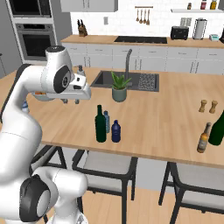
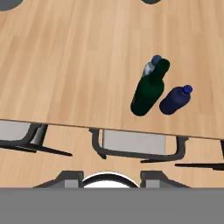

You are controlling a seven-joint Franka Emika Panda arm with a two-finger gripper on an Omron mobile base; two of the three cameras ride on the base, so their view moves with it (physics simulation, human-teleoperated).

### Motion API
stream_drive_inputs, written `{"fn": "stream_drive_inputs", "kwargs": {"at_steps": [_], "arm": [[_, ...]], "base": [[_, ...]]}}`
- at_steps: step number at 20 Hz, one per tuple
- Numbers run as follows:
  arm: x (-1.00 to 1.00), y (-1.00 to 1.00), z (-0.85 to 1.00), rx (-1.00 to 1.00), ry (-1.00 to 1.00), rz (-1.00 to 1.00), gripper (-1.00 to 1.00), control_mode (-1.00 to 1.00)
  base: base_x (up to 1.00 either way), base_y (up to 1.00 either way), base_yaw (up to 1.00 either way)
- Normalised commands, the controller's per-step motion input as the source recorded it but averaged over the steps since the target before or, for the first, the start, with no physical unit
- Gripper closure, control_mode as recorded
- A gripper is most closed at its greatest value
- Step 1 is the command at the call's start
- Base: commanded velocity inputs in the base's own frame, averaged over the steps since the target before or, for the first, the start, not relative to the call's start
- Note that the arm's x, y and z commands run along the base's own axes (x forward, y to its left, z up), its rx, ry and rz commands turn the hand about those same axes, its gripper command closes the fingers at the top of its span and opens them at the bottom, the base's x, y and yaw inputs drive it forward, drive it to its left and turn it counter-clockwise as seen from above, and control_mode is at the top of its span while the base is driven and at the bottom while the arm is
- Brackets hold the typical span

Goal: Move the plastic bottles in the middle to the plastics group, and the glass bottles in the middle to the glass group.

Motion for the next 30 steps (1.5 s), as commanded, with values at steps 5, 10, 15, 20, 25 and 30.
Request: {"fn": "stream_drive_inputs", "kwargs": {"at_steps": [5, 10, 15, 20, 25, 30], "arm": [[-0.15, -0.04, -0.01, 0.00, -0.07, -0.12, -1.00, -1.00], [-0.41, -0.14, 0.02, -0.01, -0.19, -0.10, -1.00, -1.00], [-0.08, -0.04, -0.01, -0.03, -0.25, -0.08, -1.00, -1.00], [0.13, -0.48, -0.08, 0.06, 0.01, -0.03, -1.00, -1.00], [0.07, -0.52, -0.36, 0.10, 0.00, 0.00, -1.00, -1.00], [0.09, -0.01, -0.34, 0.00, 0.00, 0.00, -1.00, -1.00]], "base": [[0.00, 0.00, 0.00], [0.00, 0.00, 0.00], [0.00, 0.00, 0.00], [0.00, 0.00, 0.00], [0.00, 0.00, 0.00], [0.00, 0.00, 0.00]]}}
